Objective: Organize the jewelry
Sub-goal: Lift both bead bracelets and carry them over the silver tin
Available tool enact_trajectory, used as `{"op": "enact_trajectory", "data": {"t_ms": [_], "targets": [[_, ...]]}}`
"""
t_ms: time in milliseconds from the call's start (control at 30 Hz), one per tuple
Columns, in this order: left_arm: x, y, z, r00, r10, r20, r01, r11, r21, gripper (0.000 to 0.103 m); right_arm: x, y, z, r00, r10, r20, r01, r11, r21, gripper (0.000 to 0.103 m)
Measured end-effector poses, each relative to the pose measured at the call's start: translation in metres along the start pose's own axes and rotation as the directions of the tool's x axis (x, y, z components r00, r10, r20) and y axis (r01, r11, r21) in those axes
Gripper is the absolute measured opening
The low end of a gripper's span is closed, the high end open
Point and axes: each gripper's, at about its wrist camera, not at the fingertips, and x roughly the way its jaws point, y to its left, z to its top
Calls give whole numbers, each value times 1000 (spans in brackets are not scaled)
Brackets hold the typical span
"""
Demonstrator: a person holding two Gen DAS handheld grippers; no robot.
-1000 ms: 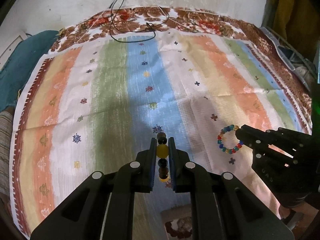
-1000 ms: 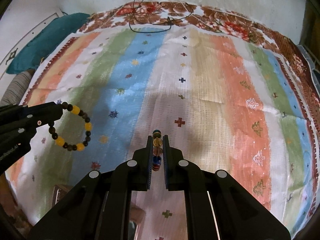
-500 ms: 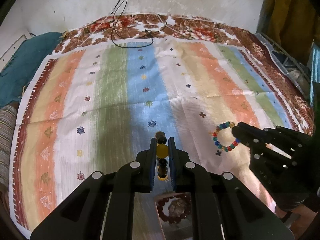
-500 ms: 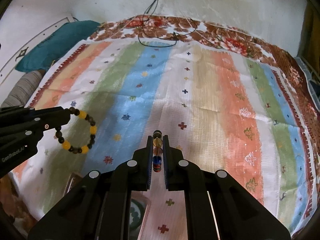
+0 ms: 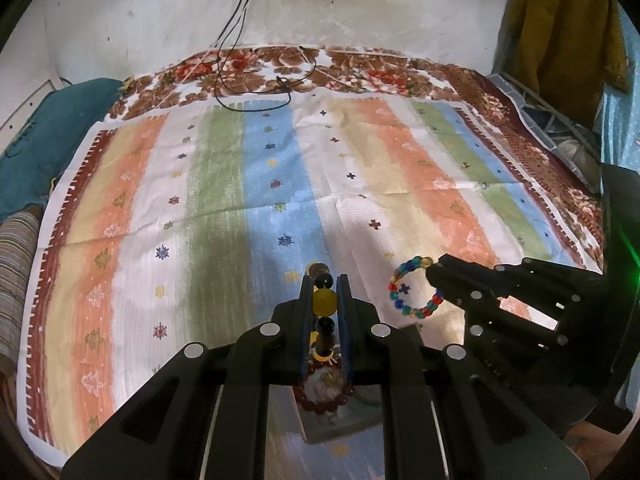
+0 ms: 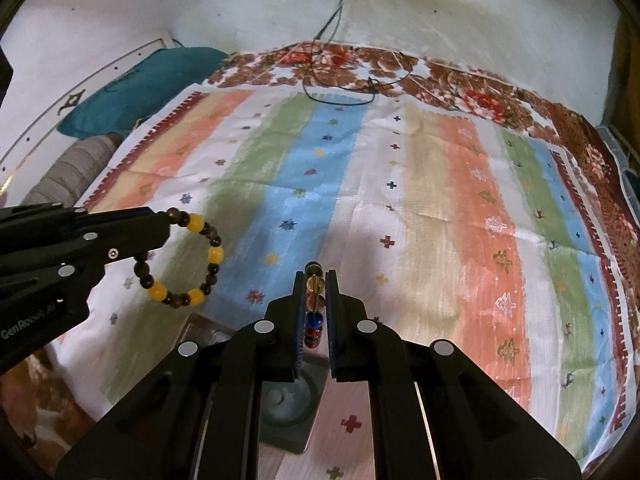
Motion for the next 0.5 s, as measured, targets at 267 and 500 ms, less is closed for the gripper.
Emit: {"op": "enact_trajectory", "data": {"t_ms": [267, 500], "targets": [[-12, -10, -14, 1000, 14, 8, -15, 1000, 22, 11, -10, 4, -15, 1000, 15, -2, -15, 1000, 11, 10], [-19, -13, -24, 1000, 7, 9, -7, 1000, 18, 11, -16, 4, -25, 999, 33, -12, -33, 999, 25, 10]]}}
